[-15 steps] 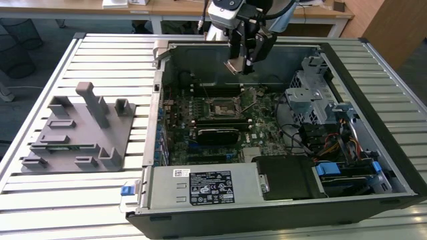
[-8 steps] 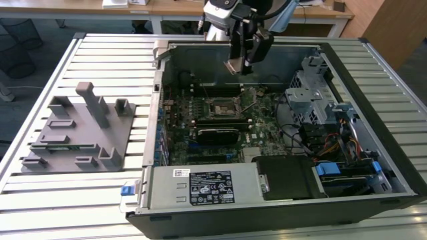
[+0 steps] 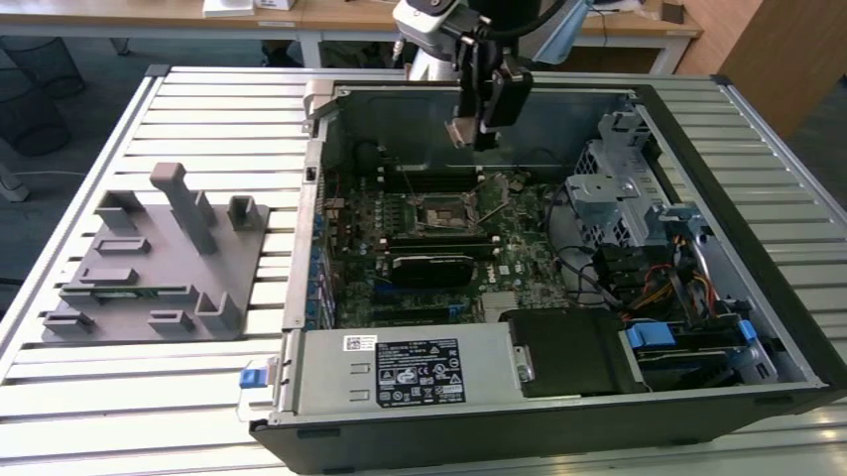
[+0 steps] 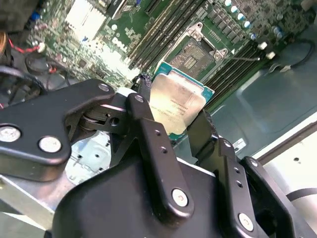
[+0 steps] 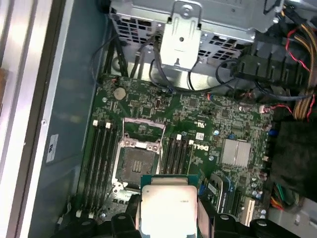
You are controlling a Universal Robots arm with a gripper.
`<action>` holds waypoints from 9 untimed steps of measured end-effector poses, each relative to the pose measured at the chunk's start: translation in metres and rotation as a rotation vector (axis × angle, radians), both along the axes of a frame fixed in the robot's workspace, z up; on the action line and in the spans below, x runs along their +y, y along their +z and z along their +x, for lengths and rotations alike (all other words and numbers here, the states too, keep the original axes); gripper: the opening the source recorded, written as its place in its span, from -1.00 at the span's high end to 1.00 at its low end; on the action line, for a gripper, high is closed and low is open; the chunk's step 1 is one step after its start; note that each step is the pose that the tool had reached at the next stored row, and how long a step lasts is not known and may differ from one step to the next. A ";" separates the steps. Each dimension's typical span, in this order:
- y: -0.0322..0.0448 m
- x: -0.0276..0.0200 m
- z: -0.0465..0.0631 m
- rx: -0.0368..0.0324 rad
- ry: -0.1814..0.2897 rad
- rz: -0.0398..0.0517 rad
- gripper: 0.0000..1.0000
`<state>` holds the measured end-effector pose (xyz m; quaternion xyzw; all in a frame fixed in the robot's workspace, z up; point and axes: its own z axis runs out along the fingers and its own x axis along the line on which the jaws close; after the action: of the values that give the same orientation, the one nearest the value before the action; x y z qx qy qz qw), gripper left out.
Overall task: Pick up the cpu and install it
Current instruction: 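Place the cpu into insertion slot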
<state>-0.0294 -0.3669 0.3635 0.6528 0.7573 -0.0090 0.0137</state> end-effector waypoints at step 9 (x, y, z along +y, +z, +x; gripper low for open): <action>-0.0019 0.0000 0.000 0.0000 -0.153 -0.0001 -0.08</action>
<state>-0.0294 -0.3669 0.3616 0.7089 0.7052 -0.0101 0.0130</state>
